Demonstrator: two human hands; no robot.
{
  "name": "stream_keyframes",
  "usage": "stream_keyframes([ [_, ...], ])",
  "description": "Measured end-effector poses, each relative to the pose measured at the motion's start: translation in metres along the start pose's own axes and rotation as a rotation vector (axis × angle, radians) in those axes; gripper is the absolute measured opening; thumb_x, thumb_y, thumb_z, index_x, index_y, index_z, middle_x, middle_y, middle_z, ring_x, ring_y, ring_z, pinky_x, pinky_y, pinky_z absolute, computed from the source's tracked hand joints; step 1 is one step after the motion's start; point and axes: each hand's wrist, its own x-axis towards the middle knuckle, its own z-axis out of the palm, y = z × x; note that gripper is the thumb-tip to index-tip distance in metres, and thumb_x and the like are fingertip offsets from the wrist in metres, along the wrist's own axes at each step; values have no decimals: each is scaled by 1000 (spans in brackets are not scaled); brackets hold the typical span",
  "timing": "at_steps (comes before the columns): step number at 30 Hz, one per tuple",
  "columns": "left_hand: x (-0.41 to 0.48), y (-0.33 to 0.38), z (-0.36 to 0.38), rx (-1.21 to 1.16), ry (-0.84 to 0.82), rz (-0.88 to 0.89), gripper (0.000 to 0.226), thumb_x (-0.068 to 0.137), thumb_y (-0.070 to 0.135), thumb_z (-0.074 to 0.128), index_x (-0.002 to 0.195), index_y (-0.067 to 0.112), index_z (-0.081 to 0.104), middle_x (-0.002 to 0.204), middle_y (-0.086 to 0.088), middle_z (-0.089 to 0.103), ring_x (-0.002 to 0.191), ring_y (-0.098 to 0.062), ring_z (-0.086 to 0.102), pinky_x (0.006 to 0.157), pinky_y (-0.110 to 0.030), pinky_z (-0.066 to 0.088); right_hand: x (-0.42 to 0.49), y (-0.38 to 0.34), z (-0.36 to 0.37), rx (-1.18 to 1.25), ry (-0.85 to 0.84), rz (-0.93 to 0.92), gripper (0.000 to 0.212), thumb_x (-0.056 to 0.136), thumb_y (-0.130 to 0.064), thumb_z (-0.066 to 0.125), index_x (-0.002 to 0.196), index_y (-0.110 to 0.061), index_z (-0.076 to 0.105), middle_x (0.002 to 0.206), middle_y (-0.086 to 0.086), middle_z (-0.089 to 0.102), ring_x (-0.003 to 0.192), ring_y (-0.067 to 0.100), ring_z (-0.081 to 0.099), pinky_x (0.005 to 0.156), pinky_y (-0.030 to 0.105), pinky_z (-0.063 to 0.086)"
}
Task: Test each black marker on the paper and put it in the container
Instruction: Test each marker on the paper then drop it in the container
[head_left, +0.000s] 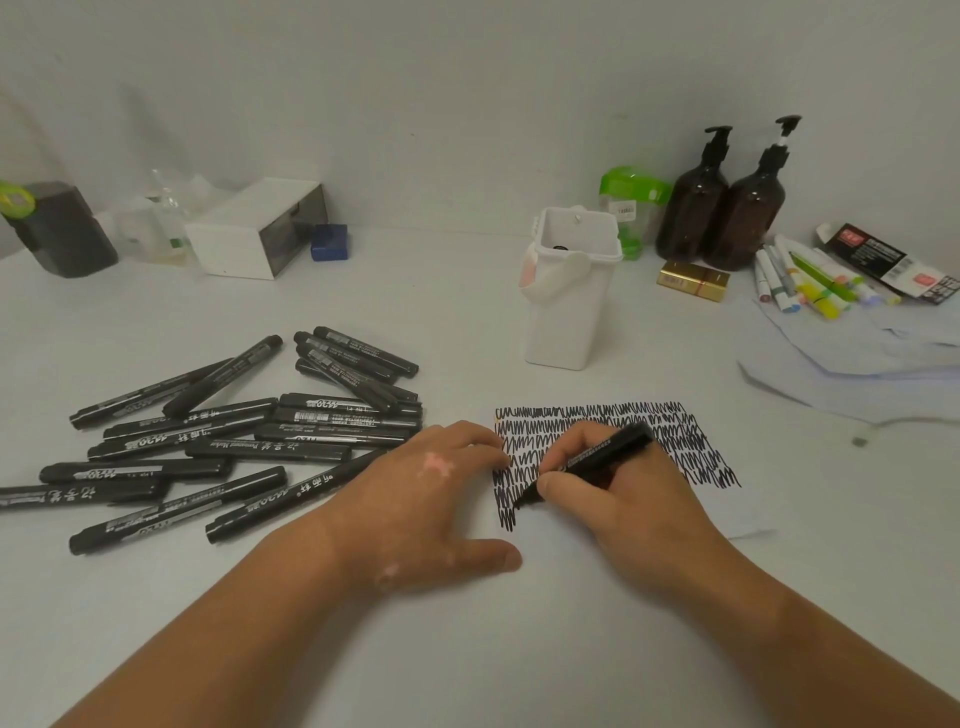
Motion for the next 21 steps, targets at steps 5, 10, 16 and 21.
stream_keyframes([
  [5, 0, 2, -2, 3, -13, -7, 83, 71, 79, 60, 139, 35, 46, 144, 24, 38, 132, -2, 39, 113, -31, 36, -1, 0, -1, 18, -23, -11, 10, 67, -32, 67, 73, -25, 68, 60, -10, 62, 57, 5, 54, 52, 15, 39],
  [10, -4, 4, -4, -70, 43, 4, 77, 78, 74, 59, 143, 38, 40, 140, 29, 41, 127, 8, 39, 110, -23, 36, 7, -1, -14, 497, 138, 90, 10, 71, -21, 70, 70, -20, 61, 50, 0, 49, 44, 14, 39, 41, 23, 30],
  [16, -3, 2, -13, -460, 318, -131, 59, 90, 0, 50, 122, 49, 53, 89, 17, 59, 73, -7, 55, 67, -14, 44, 11, 1, -27, 586, 130, 98, 10, 78, -14, 80, 77, -17, 70, 55, 4, 49, 48, 17, 41, 42, 25, 33],
  [21, 1, 4, -11, -846, 365, -195, 49, 87, -3, 67, 110, 40, 60, 120, 18, 67, 95, -18, 72, 81, -37, 60, 12, -2, -31, 808, 59, 145, 13, 79, -20, 64, 81, -13, 74, 63, 14, 60, 50, 20, 51, 43, 28, 41],
])
